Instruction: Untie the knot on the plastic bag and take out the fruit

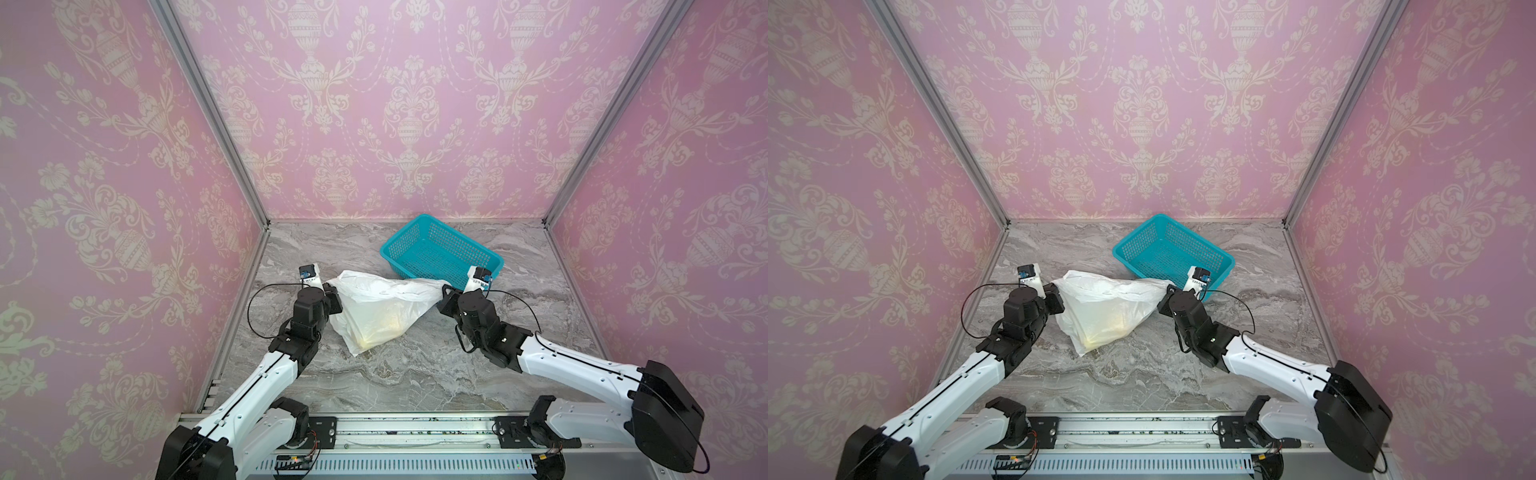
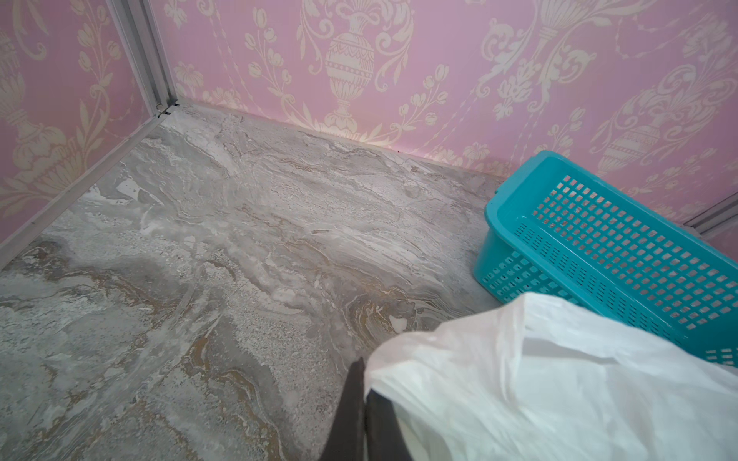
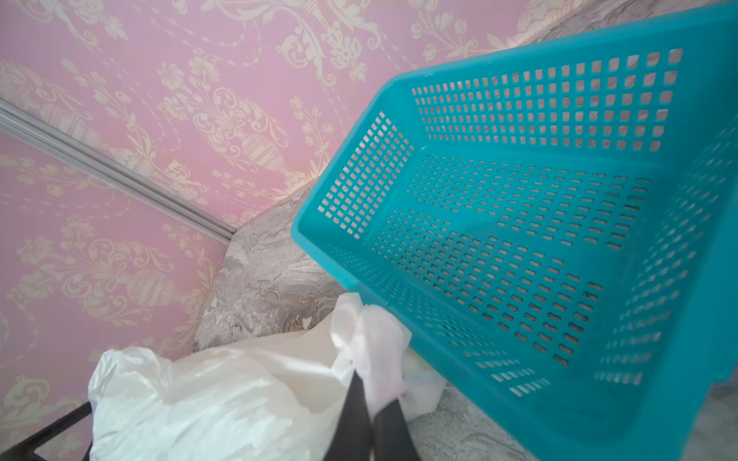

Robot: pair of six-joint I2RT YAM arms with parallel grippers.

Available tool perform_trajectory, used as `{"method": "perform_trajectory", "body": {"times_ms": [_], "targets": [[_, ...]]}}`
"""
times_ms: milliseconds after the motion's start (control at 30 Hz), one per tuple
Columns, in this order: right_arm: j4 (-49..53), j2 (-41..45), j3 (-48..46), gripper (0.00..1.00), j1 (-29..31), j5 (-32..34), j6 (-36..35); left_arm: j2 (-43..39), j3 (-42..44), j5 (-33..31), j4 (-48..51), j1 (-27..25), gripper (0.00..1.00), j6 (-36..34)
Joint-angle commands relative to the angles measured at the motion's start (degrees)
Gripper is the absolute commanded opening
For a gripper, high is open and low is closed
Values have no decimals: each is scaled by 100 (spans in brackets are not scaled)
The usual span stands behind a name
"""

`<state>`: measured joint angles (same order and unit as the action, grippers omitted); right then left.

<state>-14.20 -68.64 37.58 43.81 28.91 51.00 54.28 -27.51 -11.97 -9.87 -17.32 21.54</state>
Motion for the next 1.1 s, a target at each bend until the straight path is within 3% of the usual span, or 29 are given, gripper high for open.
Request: {"method": "perform_trajectory", "body": {"times_ms": [0,200,300,367,433,467,567,633,700,767,900,1067], "targets": [[280,250,-58,0,-321,215,117,-210,140,79,-464,207,0,8],[542,27,106,0,-951,-852,458,-404,419,817,-1106,229,0,12],[556,109,98,0,-1094,-921,303,-427,421,876,-1111,260,0,58],[548,212,172,10,-1086,-1020,50,-378,378,984,-1083,258,0,69],[533,365,218,33,-1023,-1058,-284,-333,357,1176,-1156,264,0,87],[532,441,255,45,-988,-1042,-482,-322,346,1230,-1158,262,9,96],[520,721,389,75,-819,-1005,-1254,-366,341,1491,-1223,264,54,92],[541,855,535,87,-635,-1017,-2054,-498,374,1461,-1209,261,78,96],[463,938,626,91,-463,-1124,-2853,-687,418,1266,-1126,263,92,96],[366,1013,662,92,-317,-1384,-3690,-934,506,1038,-1055,256,98,105],[149,1059,519,88,-97,-2244,-5134,-1549,683,660,-896,255,99,70],[303,748,540,95,506,-2968,-6226,-2310,926,343,-797,247,99,69]]}}
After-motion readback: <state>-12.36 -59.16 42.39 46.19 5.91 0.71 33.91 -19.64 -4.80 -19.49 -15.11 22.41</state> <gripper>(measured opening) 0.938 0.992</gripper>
